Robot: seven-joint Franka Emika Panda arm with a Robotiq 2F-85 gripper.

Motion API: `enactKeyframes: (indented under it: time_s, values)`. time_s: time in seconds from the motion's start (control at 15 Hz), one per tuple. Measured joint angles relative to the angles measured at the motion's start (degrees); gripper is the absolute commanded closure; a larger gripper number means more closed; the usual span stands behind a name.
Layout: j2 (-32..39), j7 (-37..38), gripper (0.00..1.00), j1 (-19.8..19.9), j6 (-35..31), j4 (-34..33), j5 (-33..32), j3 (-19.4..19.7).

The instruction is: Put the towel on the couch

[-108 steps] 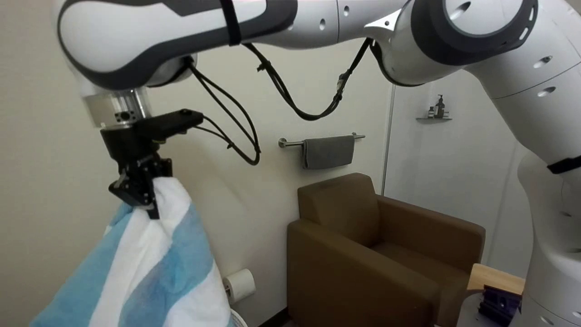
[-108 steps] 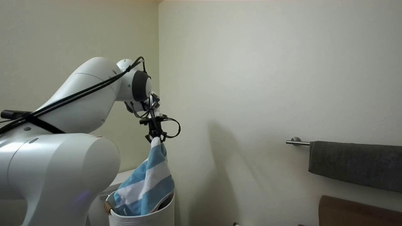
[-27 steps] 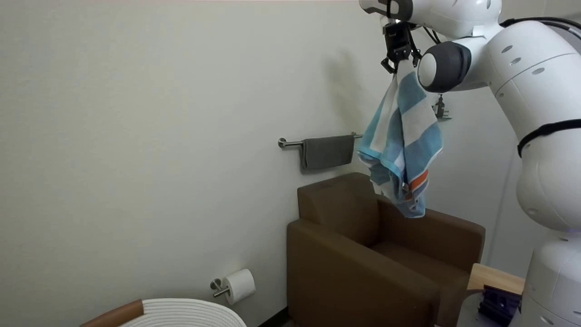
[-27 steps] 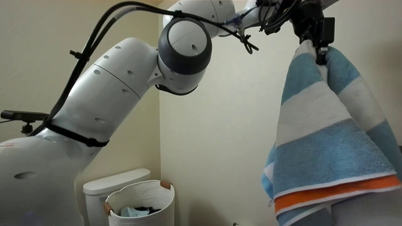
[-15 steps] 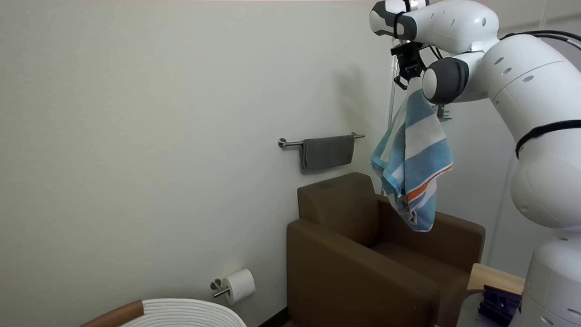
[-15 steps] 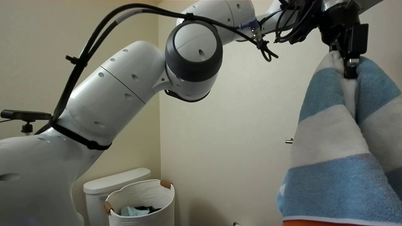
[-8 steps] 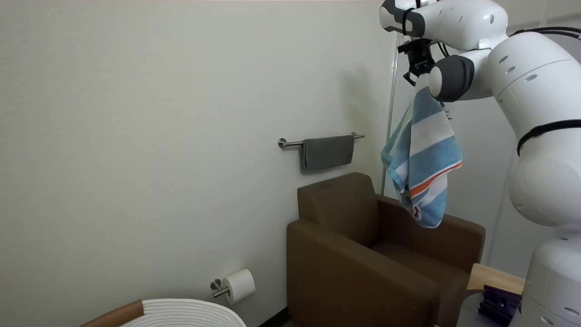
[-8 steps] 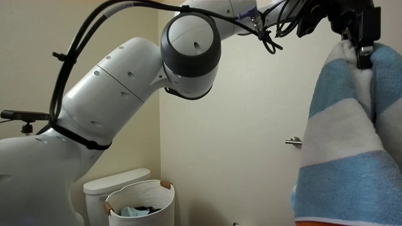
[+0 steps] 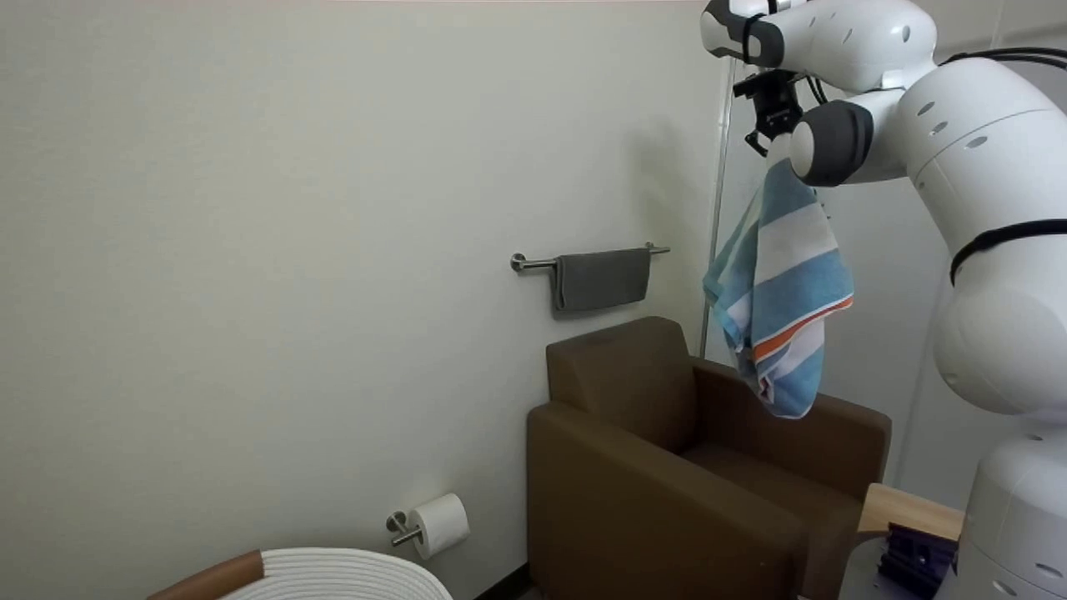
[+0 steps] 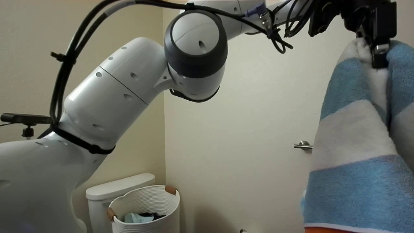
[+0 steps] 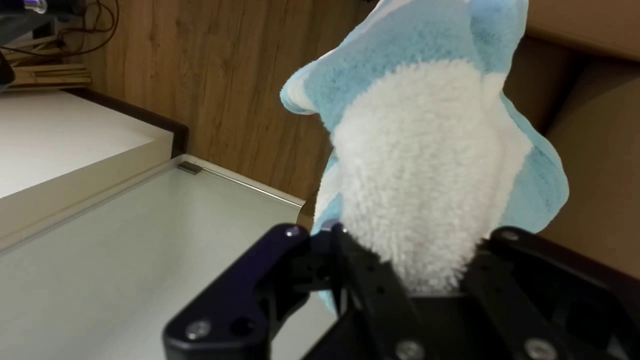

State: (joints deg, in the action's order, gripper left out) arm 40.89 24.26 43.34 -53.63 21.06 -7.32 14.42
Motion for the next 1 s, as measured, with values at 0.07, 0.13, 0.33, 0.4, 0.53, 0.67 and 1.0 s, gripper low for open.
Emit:
enactKeyframes:
  time_s: [0.07, 0.13, 0.33, 0.4, 0.53, 0.67, 1.0]
  values:
    - [0.0, 0.0, 0.90, 0.0, 0.0, 0.0, 0.0, 0.0]
    - [0.0, 0.0, 0.90, 0.0, 0.0, 0.1, 0.0, 0.0]
    - [-0.9, 2.7, 0.90, -4.2, 4.1, -0.1, 0.1, -0.6]
    - [-1.6, 4.4, 0.90, -6.4, 5.5, -0.1, 0.2, -0.8]
    - [-2.5, 7.3, 0.90, -9.7, 7.1, -0.1, 0.7, -0.9]
    - [-3.1, 8.9, 0.90, -10.8, 7.8, -0.1, 1.4, -0.9]
    - [-3.6, 10.1, 0.84, -8.1, 9.4, 0.0, 1.7, -0.1]
